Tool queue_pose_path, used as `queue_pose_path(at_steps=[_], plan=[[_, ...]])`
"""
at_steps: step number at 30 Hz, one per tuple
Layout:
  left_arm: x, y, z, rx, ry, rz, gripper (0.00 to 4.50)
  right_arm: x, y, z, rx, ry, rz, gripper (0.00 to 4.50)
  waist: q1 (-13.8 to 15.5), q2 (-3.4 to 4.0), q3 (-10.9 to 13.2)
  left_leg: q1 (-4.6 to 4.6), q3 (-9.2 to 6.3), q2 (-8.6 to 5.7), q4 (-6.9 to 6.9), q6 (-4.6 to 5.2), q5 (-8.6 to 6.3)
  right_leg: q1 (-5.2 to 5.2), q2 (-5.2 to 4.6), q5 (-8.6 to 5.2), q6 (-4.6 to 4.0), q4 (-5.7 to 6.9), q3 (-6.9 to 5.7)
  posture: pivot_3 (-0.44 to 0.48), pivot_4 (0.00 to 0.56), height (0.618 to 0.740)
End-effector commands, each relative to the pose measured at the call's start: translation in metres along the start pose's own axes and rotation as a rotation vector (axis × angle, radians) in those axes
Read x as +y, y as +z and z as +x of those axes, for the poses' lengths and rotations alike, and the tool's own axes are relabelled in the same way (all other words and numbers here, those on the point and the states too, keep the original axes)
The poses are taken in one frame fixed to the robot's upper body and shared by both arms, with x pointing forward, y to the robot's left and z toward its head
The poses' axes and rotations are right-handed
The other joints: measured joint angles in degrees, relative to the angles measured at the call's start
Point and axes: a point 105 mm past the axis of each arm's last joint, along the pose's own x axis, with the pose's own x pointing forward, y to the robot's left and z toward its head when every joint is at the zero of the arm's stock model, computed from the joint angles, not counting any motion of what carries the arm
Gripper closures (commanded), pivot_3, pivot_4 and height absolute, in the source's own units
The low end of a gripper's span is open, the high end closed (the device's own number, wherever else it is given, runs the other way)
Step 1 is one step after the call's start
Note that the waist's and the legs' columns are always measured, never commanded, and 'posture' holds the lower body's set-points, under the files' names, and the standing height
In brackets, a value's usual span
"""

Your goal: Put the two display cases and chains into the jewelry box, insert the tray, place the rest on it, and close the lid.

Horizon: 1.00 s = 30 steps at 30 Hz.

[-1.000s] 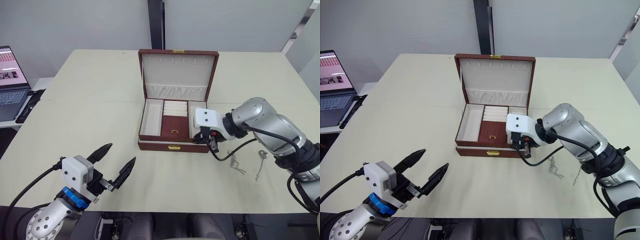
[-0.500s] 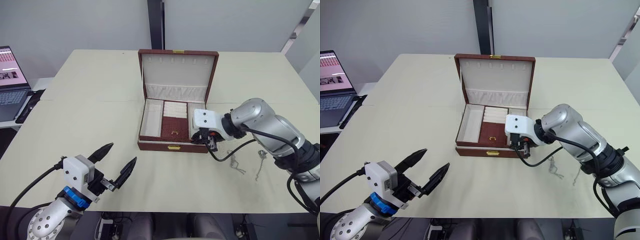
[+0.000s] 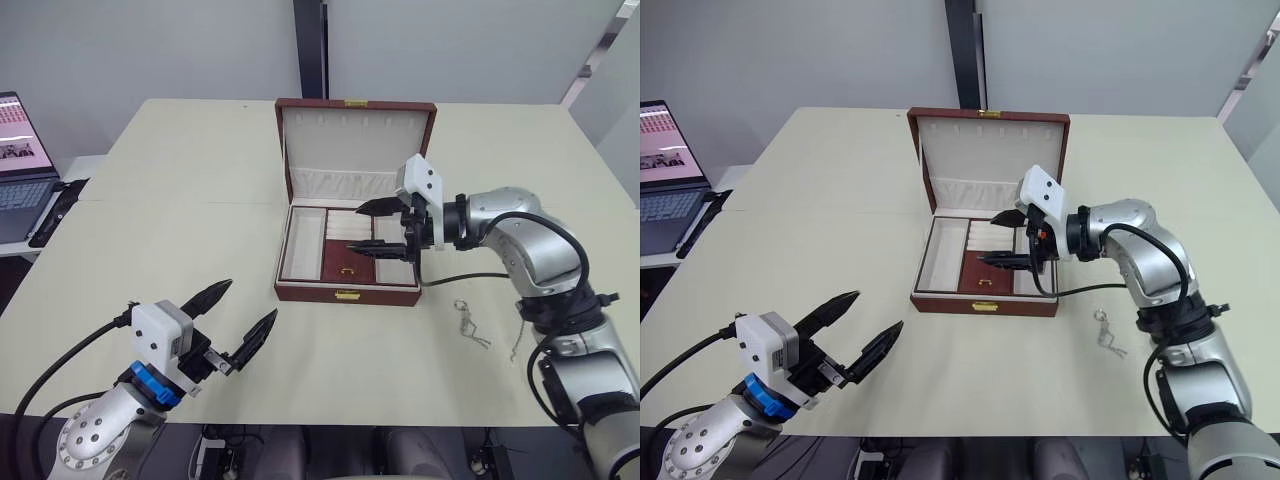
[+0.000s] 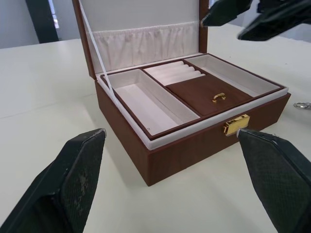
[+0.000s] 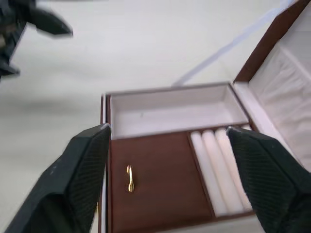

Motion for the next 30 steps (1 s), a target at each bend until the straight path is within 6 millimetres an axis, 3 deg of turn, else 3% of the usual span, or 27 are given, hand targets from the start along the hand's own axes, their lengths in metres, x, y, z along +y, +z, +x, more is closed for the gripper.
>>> queue_pose_path(at_steps=[1,11,17,20,23,25,30], plan=[[-0.002,0.003,-0.001,-0.006,-0.033,-0.015,0.0,-0.002,0.006,0.0,-0.089,-0.023,-0.034,1.78,0.0,0.0,0.0,0.0,0.01,0.0,0.0,0.0,0.0,0.0,0.0,0.0,0.0,0.0,0.01,0.0,0.15,0.74],[-0.003,0.007,0.003,-0.004,-0.051,-0.017,0.0,-0.002,-0.043,0.019,0.035,-0.049,0.002,4.49,0.0,0.01,0.0,0.03,0.01,0.0,0.0,0.0,0.0,0.0,0.0,0.0,0.0,0.01,0.02,0.0,0.15,0.74],[-0.001,0.01,0.005,-0.006,-0.051,-0.015,0.0,-0.001,-0.053,0.019,0.056,-0.042,0.017,4.49,0.0,0.01,0.0,0.05,0.0,0.01,0.0,-0.01,0.0,0.01,0.0,0.0,0.0,0.01,0.01,0.0,0.15,0.74],[0.0,0.01,0.006,-0.004,-0.052,-0.015,0.0,-0.001,-0.041,0.016,-0.01,-0.031,0.044,4.49,0.0,0.0,0.0,0.05,0.0,0.01,0.0,-0.01,0.0,0.01,0.0,0.0,0.0,0.01,0.01,0.0,0.15,0.74],[0.004,0.007,0.007,0.017,-0.059,-0.022,0.0,-0.003,-0.013,0.003,-0.157,-0.036,0.06,4.49,0.0,0.01,0.0,0.02,-0.02,0.01,0.0,-0.01,0.0,0.0,0.0,0.0,0.0,0.01,0.0,0.0,0.15,0.74],[0.011,0.006,0.008,0.034,-0.069,-0.015,0.0,-0.005,-0.009,-0.012,-0.179,-0.054,0.059,4.49,0.0,0.01,0.0,0.02,-0.01,0.01,0.0,-0.01,0.0,0.01,0.0,0.0,0.0,0.01,0.0,0.0,0.15,0.74],[0.04,0.01,0.007,0.08,-0.063,-0.023,0.0,-0.018,-0.019,-0.06,-0.141,-0.158,0.095,3.39,0.3,-0.03,0.0,0.01,-0.06,-0.03,0.0,0.0,0.0,0.04,-0.02,0.0,0.0,-0.03,-0.06,0.0,0.15,0.74]])
